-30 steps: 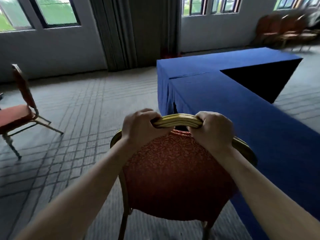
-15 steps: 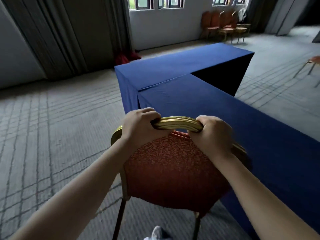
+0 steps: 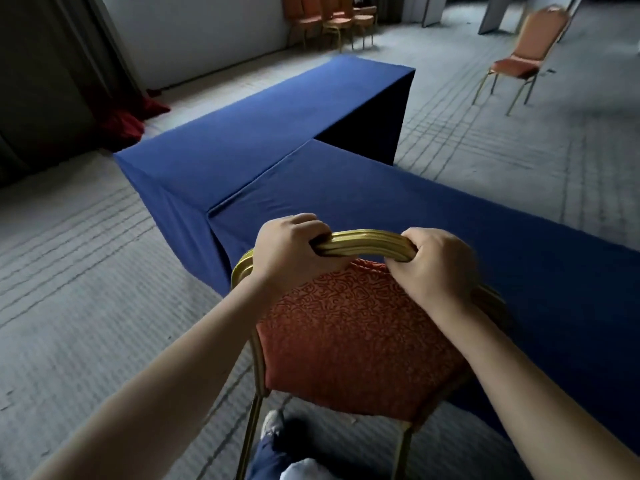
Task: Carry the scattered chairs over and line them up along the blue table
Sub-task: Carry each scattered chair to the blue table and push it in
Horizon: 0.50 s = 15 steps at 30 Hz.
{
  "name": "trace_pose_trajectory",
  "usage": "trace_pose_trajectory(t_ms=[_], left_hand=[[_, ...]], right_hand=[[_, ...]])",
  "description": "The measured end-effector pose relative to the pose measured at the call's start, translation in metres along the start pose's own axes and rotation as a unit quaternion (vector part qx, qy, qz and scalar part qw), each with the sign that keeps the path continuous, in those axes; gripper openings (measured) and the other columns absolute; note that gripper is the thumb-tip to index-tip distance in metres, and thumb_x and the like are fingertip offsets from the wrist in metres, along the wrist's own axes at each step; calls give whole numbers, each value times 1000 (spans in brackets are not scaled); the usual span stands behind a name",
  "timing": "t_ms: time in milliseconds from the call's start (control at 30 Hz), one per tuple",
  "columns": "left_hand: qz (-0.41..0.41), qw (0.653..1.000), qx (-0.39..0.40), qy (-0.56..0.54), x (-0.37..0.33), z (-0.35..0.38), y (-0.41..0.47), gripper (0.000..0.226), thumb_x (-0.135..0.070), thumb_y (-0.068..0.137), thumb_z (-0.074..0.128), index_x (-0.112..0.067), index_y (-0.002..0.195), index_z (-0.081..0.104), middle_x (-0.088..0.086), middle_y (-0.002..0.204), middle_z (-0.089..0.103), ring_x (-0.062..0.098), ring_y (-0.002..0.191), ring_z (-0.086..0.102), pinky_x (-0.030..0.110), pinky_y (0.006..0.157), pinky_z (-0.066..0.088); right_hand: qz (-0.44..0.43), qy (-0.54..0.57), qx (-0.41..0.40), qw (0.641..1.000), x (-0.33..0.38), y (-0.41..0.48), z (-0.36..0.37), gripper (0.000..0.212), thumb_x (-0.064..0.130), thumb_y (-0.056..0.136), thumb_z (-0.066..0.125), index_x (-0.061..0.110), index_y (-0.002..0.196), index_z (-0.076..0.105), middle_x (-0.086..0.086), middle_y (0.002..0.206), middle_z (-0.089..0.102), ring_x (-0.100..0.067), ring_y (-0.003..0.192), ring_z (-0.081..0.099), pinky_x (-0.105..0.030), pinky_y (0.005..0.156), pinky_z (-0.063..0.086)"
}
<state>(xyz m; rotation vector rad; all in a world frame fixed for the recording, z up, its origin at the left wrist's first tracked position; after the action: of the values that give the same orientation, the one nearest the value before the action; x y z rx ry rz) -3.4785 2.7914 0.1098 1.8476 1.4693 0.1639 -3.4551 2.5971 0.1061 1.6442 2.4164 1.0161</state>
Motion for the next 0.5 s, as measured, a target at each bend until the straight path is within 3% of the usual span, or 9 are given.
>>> trace_pose_trajectory(t_ms=[200,400,500], left_hand=[[51,996,19,-69,67,30,42,40,-62,70,73,-23,68,69,-16,61,45,3,51,41,15,49,28],[110,987,42,-109,106,57,69,36,-58,68,71,-22,66,68,-17,62,37,1,55,35,17,50,27],[127,982,55,-127,127,71,76,37,-58,70,71,-21,68,69,-15,61,46,2,55,41,18,50,30]], right_hand=[[50,-61,-34,996,18,35,39,30,28,74,69,20,53,49,11,52,40,-12,47,35,-16,46,12],[102,-86,-49,990,21,48,76,34,24,74,70,22,54,42,12,53,38,-12,49,36,-22,46,16],[117,-94,-68,986,28,51,92,34,21,73,70,21,54,42,12,53,38,-11,50,35,-22,48,17]])
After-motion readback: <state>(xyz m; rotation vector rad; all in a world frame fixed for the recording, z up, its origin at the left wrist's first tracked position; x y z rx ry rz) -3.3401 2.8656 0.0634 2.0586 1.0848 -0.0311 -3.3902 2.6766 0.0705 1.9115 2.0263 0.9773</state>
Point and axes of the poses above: each hand's wrist, its own y-axis towards the middle knuckle, its own z-axis out of the palm, x = y × z, the point moved 7 cm from there along y, towards the middle knuckle
